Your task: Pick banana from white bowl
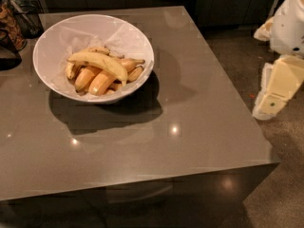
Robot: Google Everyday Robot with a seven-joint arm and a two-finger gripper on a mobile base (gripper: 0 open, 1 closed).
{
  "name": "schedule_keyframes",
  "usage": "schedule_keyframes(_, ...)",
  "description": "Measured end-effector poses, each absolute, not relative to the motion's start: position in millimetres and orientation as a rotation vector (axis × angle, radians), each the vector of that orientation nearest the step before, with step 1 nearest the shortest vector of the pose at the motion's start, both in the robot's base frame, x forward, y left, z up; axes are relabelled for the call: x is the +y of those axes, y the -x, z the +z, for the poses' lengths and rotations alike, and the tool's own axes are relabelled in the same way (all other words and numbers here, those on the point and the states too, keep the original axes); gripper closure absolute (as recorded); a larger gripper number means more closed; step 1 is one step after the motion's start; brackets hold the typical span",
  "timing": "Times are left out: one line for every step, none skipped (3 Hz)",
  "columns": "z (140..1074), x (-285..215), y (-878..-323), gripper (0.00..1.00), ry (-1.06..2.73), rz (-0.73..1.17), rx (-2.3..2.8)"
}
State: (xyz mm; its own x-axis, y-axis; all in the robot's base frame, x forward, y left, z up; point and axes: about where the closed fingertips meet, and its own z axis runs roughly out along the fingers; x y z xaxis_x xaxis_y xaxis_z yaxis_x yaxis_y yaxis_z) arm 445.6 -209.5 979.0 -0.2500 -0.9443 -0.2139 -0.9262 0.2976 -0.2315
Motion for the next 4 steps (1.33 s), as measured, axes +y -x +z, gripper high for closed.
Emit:
schedule_keyframes(980, -196, -470, 0.0, 1.643, -0.033, 2.349)
schedule_keyframes(978, -159, -514, 0.0, 1.624, 0.014, 2.424)
schedule_keyframes(981, -155, -522, 0.0, 1.605, 0.002, 2.391)
schedule_keyframes(987, -125, -535, 0.0, 1.613, 0.029, 2.347)
